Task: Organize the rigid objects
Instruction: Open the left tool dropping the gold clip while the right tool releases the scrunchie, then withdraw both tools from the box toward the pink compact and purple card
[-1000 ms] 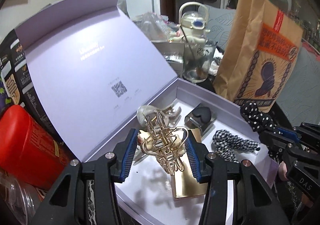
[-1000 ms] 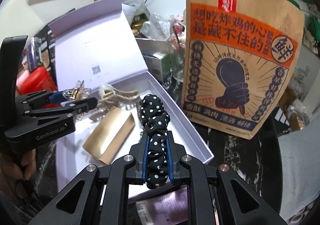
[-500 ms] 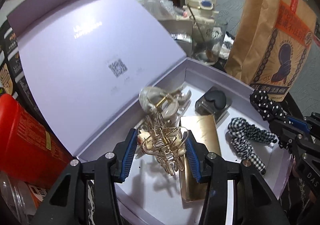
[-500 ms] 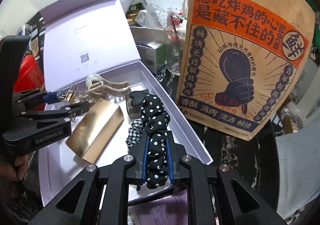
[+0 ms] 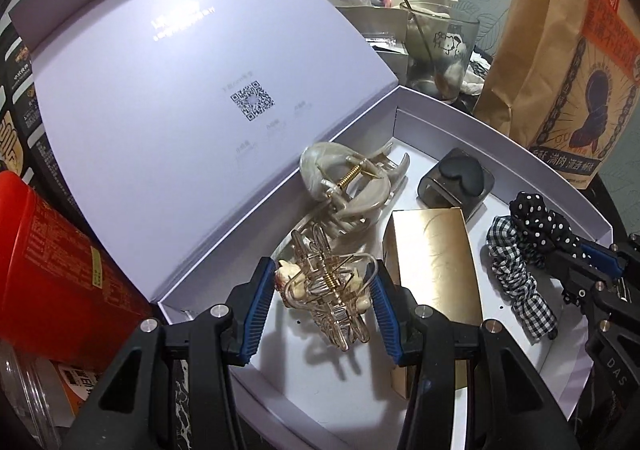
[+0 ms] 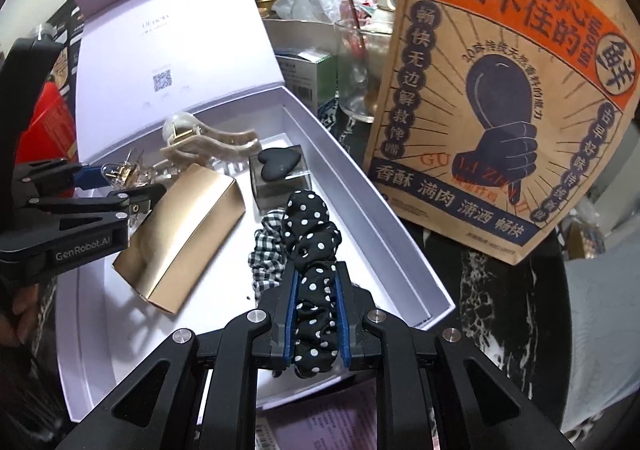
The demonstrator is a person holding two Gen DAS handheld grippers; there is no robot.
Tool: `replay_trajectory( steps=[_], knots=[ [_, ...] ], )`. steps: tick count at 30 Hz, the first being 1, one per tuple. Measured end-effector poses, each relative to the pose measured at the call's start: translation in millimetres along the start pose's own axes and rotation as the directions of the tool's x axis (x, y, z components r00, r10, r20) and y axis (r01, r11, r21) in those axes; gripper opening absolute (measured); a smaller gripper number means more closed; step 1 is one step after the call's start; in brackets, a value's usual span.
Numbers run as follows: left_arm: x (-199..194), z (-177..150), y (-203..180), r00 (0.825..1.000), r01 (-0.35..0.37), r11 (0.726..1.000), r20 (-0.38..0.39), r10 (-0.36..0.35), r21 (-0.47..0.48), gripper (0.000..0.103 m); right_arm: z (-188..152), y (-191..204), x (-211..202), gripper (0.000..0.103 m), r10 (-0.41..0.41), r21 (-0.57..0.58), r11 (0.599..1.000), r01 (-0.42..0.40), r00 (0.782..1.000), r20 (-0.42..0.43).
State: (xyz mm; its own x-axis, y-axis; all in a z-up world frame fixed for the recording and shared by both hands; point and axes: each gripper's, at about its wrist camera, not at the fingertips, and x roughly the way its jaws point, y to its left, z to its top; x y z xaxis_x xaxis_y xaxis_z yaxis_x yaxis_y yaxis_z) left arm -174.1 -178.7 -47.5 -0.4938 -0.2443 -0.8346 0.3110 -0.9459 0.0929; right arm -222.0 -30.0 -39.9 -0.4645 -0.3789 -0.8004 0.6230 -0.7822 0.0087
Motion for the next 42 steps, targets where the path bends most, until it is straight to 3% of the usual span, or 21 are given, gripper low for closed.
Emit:
replay_trajectory(
  steps=[8,13,26,29,32,42],
  knots=[
    [6,-2,0,1.0,-0.009,1.0,-0.009,0.009,0.003,0.047,1,10,3,0.02,0.004,-0.03,1.0,-0.004,1.0,-0.026],
    [13,-4,4,0.999,0.017,1.0,-0.032,-0.016,0.004,0.047,2,15,3,0.04,0.012,-0.035,0.999,-0.013,0.999,-0.031],
    [14,-4,-1,0.996,0.014,1.0,-0.084,-0.013,0.012,0.048,2,15,-10,0.051,-0.012,0.0,1.0,0.012,1.0,-0.019],
    [9,-5,-1,0.997,-0.001,1.0,-0.076,0.002,0.012,0.056,2,13,-15,0.051,-0.016,0.011,1.0,0.017,1.0,-0.013],
    [4,-7,0,0.997,-0.005,1.0,-0.076,0.006,0.009,0.078,-1,13,-22,0.052,-0.02,0.025,0.999,0.02,1.0,-0.01],
    [-19,-9,-1,0.999,0.028,0.999,-0.034,-0.028,0.019,0.078,0,2,-46,0.053,-0.037,0.033,0.999,0.036,0.999,0.027]
  ],
)
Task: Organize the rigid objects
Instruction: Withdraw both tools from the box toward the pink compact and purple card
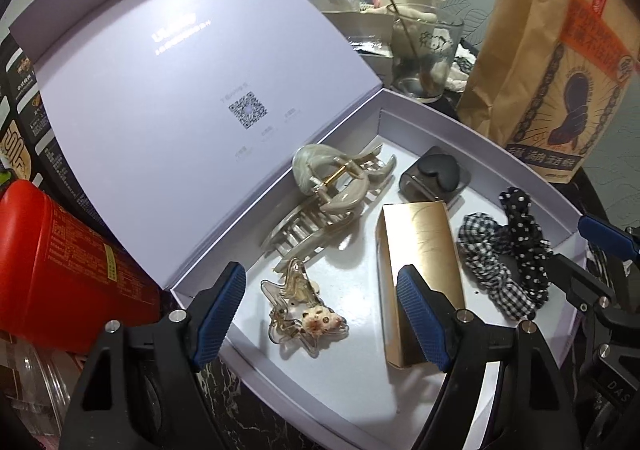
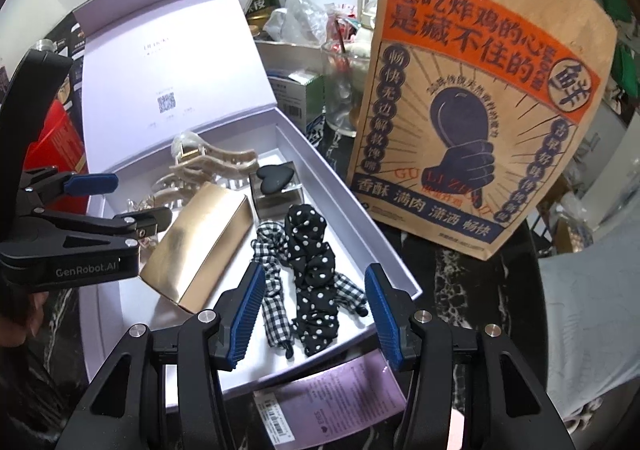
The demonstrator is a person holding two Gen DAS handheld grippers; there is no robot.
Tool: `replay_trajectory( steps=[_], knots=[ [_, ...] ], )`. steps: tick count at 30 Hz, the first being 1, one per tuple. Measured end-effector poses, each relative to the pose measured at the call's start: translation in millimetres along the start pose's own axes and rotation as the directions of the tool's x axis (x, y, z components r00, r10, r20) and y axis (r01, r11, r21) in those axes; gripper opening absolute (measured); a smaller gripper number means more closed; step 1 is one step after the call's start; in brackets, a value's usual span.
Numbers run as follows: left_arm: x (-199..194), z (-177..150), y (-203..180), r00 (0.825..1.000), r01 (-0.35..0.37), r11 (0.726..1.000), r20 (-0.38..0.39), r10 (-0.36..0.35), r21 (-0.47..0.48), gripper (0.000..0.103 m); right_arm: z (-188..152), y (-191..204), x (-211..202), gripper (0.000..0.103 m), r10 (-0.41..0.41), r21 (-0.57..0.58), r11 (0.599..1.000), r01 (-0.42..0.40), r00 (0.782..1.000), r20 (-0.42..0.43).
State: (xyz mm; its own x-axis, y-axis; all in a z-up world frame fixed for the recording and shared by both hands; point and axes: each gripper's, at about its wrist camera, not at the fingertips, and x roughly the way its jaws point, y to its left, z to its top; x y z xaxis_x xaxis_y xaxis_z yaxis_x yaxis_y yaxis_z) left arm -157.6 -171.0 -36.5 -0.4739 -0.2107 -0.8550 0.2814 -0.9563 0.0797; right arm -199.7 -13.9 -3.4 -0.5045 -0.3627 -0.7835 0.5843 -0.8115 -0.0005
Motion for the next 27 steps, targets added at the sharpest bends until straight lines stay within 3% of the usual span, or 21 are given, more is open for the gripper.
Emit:
replay_trajectory(
  steps=[9,17,27],
  knots=[
    [-26,9,-1,0.997,0.021,1.0,0.074,-0.019,-0.016,0.078,19,6,-13,0.061,-0.016,0.012,1.0,0.015,0.996,0.088],
    [-56,9,0,0.991,0.061,0.998,0.118,-0.058,-0.021,0.078,19,-11,-44,0.076,-0.034,0.076,0.997,0.024,0.991,0.129],
    [-102,-1,2,0.978,0.082,0.996,0.192,-0.075,-0.028,0.078,13,-11,-81,0.083,-0.067,0.069,0.996,0.056,0.984,0.165]
  ],
)
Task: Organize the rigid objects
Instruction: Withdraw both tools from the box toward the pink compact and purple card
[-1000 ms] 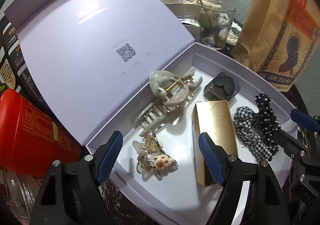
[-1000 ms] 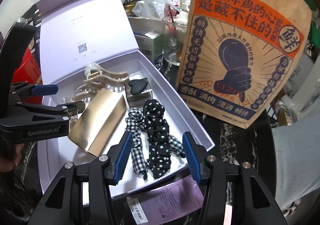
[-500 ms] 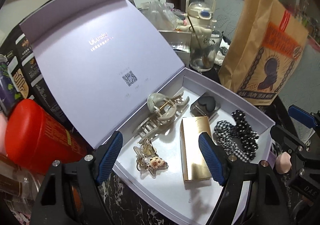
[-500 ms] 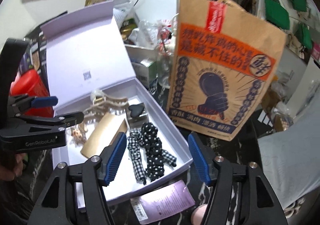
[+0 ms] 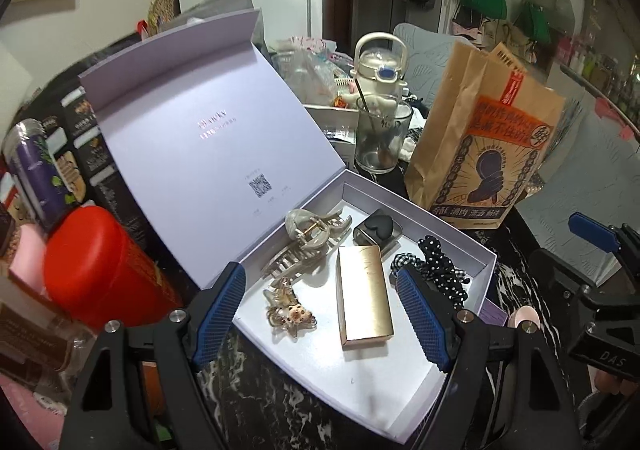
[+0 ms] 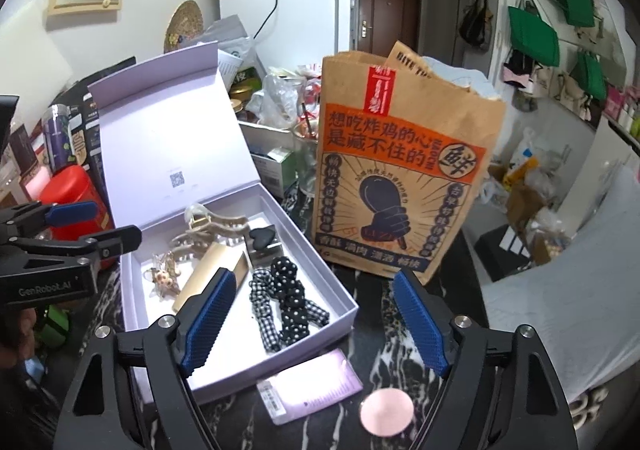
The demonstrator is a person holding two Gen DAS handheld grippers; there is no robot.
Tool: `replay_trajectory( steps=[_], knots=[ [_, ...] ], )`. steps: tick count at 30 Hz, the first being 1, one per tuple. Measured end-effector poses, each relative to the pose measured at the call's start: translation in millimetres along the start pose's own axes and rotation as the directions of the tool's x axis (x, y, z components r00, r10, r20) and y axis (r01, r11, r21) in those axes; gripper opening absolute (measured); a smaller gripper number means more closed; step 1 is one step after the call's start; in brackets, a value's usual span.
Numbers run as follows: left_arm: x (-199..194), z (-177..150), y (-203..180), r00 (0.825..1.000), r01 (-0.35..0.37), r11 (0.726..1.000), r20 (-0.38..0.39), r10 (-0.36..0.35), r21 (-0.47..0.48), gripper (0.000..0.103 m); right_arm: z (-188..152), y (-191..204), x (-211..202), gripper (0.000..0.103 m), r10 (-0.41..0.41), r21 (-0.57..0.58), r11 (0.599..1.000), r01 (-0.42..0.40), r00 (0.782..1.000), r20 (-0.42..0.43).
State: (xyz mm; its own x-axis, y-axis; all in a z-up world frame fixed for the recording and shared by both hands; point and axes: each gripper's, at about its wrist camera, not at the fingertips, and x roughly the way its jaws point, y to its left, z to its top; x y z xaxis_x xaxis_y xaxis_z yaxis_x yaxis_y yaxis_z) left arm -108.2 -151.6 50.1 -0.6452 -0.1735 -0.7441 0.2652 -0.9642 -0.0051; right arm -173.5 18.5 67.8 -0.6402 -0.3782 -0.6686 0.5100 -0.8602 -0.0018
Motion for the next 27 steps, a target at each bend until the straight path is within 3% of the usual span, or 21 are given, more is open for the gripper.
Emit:
replay_trajectory(
  steps=[7,11,27],
  knots=[
    [-32,-9,-5,0.999,-0.03,0.999,0.043,0.029,0.013,0.078,-8,1,-27,0.087,-0.015,0.012,1.0,0.015,1.0,0.021],
    [-45,-22,-6,0.998,-0.035,0.999,0.061,0.035,-0.001,0.103,-15,3,-41,0.09,-0.009,0.018,1.0,0.009,1.0,0.024],
    [-74,-70,-4,0.998,-0.02,0.999,0.062,0.023,-0.039,0.103,-58,19,-82,0.092,-0.02,0.015,1.0,0.02,0.999,0.032]
  ],
)
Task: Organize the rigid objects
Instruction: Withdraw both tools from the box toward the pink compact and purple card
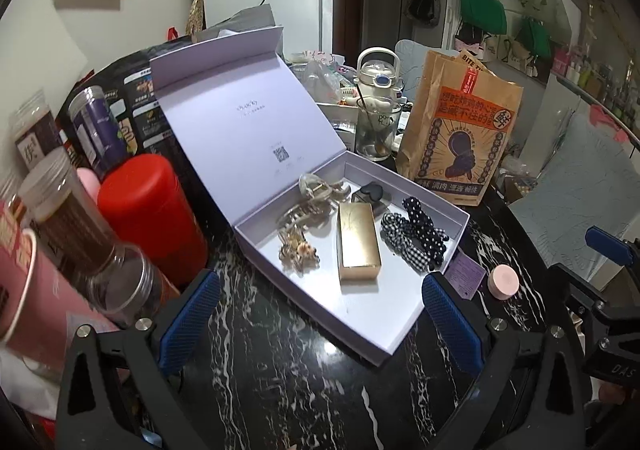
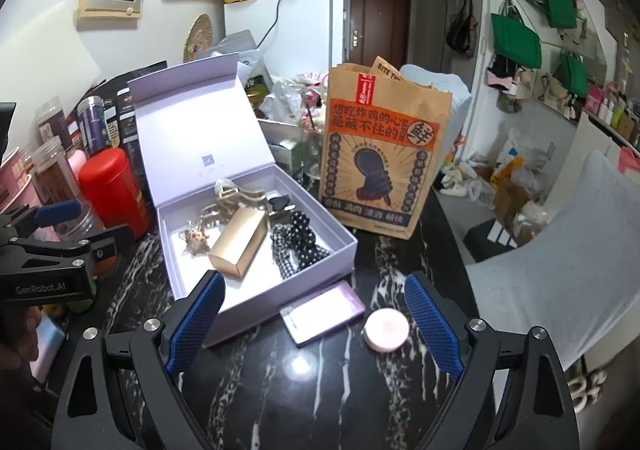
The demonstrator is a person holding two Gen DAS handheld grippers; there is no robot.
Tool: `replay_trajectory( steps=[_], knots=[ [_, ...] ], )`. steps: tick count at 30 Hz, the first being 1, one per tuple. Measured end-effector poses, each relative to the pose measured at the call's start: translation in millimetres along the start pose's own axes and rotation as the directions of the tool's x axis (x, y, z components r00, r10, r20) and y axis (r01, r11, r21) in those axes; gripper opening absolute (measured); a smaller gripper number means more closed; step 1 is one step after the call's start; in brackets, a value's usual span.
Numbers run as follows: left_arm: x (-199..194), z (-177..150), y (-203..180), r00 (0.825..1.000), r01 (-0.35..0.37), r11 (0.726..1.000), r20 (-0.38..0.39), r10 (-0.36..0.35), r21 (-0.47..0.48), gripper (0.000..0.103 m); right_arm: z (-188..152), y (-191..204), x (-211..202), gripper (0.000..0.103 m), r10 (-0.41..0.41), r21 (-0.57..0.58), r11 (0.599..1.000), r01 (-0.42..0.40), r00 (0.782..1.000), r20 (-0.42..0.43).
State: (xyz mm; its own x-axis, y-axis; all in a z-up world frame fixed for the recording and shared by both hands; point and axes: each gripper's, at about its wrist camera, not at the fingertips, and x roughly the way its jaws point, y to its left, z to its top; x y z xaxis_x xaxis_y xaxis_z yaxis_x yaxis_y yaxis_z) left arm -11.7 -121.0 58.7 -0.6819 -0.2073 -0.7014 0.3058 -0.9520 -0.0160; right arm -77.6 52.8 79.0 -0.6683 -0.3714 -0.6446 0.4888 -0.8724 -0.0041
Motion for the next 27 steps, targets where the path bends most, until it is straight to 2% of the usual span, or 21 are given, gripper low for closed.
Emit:
replay_trajectory(
  steps=[15,21,27],
  knots=[
    [-23,-31,-3,1.0,-0.012,1.0,0.006,0.012,0.017,0.103,-32,9,-15,0.092,0.037,0.015,0.999,-0.037,0.999,-0.021],
    [-23,-40,-1,1.0,0.024,1.0,-0.016,-0.024,-0.014,0.103,-43,2,-22,0.092,0.039,0.05,0.998,-0.037,0.999,-0.027],
    [-22,-43,-3,0.999,0.037,0.999,-0.023,-0.038,-0.012,0.103,-46,2,-24,0.092,0.034,0.037,0.999,-0.033,0.999,-0.021]
  ],
)
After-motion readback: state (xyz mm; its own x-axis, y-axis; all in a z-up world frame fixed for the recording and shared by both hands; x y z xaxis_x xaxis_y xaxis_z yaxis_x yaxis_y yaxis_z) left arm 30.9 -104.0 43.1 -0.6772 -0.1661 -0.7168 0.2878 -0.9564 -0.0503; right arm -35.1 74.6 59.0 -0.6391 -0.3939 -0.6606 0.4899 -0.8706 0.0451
